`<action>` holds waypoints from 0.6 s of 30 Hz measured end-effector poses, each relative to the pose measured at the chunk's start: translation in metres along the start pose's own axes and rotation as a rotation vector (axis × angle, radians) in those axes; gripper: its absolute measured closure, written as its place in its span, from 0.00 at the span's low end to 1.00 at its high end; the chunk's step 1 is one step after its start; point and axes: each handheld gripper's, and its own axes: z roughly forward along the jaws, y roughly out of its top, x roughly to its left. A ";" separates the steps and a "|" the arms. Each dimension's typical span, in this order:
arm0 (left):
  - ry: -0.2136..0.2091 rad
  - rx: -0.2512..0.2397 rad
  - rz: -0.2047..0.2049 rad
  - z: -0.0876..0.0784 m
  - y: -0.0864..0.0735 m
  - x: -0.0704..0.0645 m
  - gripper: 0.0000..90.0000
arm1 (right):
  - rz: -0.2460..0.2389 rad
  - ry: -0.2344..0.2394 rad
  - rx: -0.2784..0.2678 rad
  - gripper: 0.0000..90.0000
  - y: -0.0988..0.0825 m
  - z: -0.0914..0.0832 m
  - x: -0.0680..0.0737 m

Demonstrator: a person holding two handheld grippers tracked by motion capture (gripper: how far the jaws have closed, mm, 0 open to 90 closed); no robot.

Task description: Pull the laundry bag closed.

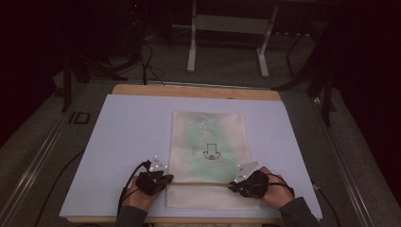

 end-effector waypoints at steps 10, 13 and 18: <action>0.000 0.000 0.002 0.000 0.000 0.000 1.00 | 0.024 -0.004 -0.011 0.92 -0.009 -0.008 -0.004; -0.001 0.000 0.001 0.000 0.000 0.000 1.00 | 0.024 -0.002 -0.013 0.92 -0.011 -0.009 -0.005; -0.001 0.000 0.001 0.000 0.000 0.000 1.00 | 0.040 -0.012 -0.009 0.92 -0.016 -0.014 -0.007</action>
